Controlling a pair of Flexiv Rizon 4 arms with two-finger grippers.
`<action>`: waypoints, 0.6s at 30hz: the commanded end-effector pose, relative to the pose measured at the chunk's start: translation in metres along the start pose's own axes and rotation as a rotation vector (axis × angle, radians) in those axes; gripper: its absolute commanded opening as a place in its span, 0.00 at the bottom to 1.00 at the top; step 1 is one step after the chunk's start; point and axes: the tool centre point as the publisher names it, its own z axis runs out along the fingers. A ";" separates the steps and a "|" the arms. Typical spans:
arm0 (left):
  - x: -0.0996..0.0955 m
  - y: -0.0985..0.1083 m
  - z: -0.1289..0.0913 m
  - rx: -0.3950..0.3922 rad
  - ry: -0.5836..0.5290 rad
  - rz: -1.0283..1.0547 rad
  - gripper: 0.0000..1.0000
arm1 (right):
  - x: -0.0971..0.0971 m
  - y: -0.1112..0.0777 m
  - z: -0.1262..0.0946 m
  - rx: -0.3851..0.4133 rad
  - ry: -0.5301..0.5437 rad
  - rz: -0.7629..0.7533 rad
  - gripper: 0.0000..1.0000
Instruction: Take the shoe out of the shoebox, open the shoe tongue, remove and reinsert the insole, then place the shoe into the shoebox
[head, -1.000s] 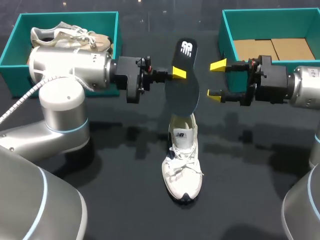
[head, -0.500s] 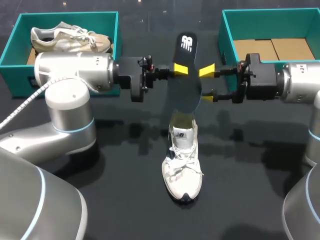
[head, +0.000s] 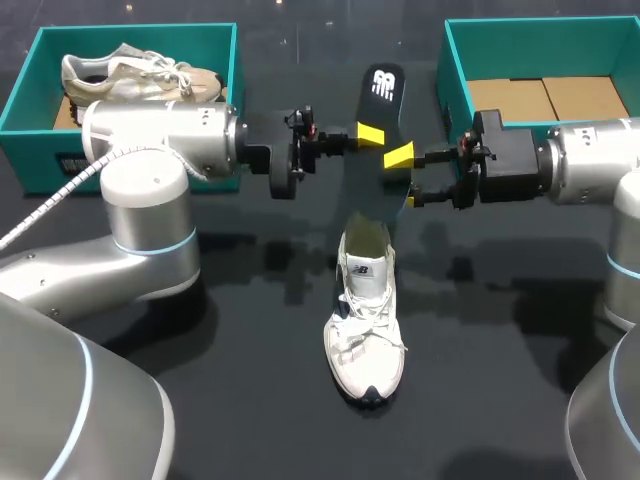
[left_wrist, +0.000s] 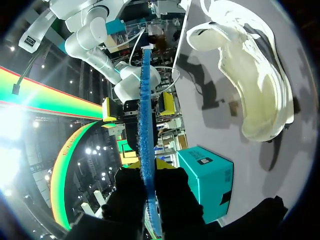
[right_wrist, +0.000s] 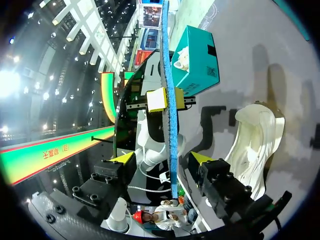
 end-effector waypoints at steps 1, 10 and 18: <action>0.002 0.001 0.002 0.005 0.000 0.000 0.00 | -0.002 0.005 0.007 0.017 -0.007 -0.006 0.48; 0.002 -0.002 0.004 0.013 -0.001 0.003 0.00 | -0.004 0.005 0.013 0.028 -0.018 -0.005 0.44; -0.001 -0.008 0.003 0.015 -0.008 0.013 0.00 | -0.006 0.007 0.015 0.029 -0.023 0.002 0.24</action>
